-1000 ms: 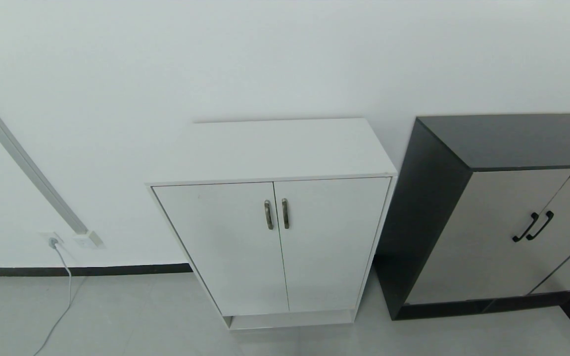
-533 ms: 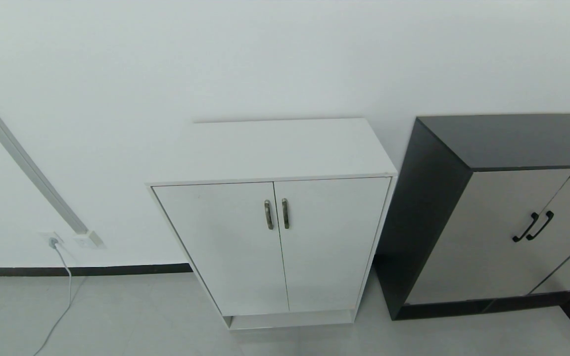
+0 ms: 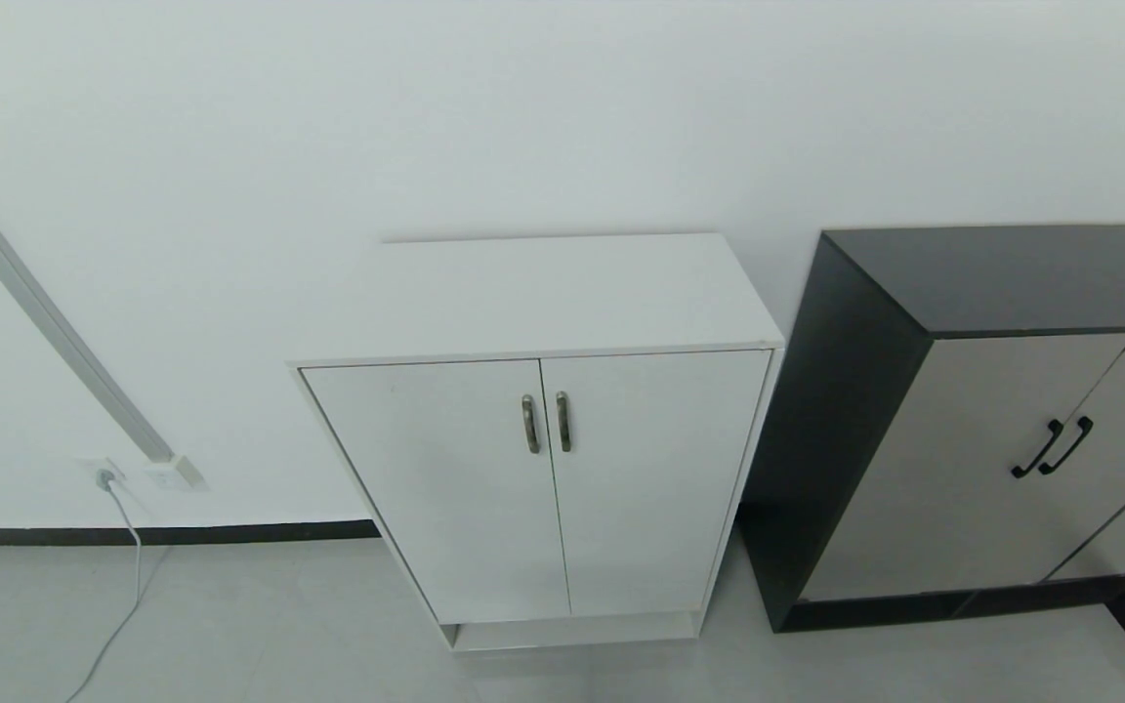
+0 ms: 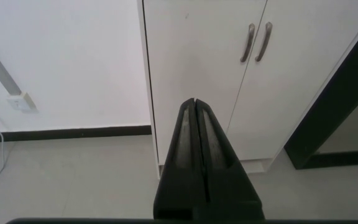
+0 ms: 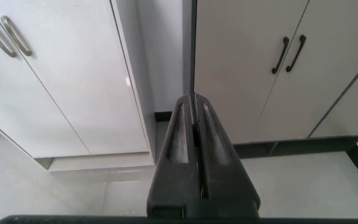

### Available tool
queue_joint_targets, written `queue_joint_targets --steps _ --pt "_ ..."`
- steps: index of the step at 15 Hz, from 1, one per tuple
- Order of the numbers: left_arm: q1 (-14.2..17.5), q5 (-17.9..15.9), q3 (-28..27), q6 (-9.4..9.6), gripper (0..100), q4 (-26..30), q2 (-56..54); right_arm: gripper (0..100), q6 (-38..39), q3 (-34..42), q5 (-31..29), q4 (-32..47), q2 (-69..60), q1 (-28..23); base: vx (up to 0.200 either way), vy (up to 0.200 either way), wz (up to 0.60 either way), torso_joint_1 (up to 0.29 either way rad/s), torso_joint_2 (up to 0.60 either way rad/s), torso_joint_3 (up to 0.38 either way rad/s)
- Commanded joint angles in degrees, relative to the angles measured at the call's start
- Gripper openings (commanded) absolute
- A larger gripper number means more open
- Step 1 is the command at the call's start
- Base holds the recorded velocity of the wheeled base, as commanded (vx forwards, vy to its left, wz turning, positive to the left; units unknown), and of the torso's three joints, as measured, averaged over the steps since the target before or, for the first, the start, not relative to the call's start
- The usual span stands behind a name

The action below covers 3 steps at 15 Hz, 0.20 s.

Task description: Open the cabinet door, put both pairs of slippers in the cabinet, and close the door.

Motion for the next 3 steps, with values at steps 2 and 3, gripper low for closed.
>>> queue_joint_targets --steps 2,3 --pt "0.0 0.0 -0.01 -0.11 0 0.0 0.08 0 -0.15 0.0 0.0 0.09 0.07 0.02 0.0 0.0 0.0 0.0 0.0 0.0" --pt "0.0 0.09 -0.01 -0.02 0 0.0 -0.01 0 -0.15 0.0 0.0 0.09 0.07 0.02 0.0 0.0 0.0 0.0 0.0 0.0"
